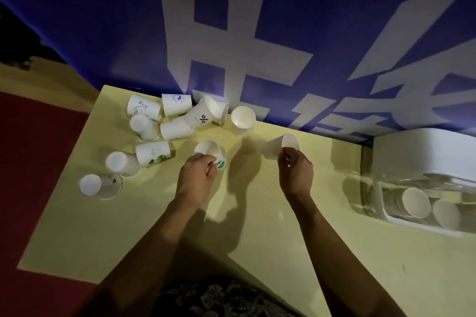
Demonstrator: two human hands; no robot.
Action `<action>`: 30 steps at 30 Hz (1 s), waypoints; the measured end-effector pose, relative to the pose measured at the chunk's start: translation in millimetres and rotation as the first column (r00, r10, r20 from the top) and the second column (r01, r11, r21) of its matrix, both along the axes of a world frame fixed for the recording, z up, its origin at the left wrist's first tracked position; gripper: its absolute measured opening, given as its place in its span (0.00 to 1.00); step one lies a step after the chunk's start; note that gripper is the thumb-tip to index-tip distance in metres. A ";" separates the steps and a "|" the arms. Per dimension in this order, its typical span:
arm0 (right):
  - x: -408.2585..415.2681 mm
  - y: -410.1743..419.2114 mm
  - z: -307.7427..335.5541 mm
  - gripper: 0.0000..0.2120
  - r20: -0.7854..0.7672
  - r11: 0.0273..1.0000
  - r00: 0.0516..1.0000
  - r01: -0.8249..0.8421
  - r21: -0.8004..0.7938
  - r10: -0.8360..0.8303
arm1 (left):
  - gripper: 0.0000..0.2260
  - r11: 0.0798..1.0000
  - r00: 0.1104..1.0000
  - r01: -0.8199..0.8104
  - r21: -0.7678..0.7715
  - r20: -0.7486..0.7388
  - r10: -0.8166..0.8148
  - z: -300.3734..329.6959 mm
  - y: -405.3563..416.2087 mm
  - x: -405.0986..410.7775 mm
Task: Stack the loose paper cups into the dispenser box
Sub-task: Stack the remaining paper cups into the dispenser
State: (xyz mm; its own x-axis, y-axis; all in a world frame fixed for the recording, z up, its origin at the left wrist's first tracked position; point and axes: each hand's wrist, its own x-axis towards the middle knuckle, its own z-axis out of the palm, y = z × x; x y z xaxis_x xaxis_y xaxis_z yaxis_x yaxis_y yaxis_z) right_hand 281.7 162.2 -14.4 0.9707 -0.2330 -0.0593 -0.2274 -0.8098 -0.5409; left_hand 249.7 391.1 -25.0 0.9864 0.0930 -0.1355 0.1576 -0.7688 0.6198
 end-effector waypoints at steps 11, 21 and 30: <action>-94.7 -89.6 49.8 0.07 0.213 0.998 0.976 -0.031 -0.049 0.041 | 0.04 0.986 0.955 0.167 -0.028 0.251 -0.155 63.6 -107.2 -49.7; -153.5 -220.8 71.2 0.06 0.279 0.994 0.958 0.092 -0.062 -0.071 | 0.07 0.937 0.905 0.341 -0.082 0.299 -0.303 94.7 -256.0 -78.0; -162.5 -336.3 71.8 0.05 0.230 0.974 0.965 0.162 -0.158 -0.123 | 0.09 0.882 0.844 0.472 -0.011 0.293 -0.448 104.2 -393.5 -73.0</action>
State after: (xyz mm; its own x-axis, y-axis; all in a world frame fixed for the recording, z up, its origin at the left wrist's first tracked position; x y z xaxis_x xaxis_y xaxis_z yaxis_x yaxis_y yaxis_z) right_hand 119.2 -174.1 57.4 0.9113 -0.3579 0.2033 -0.2402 -0.8635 -0.4434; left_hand 176.7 -2.5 79.2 0.9111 -0.3804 0.1585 -0.3869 -0.6570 0.6470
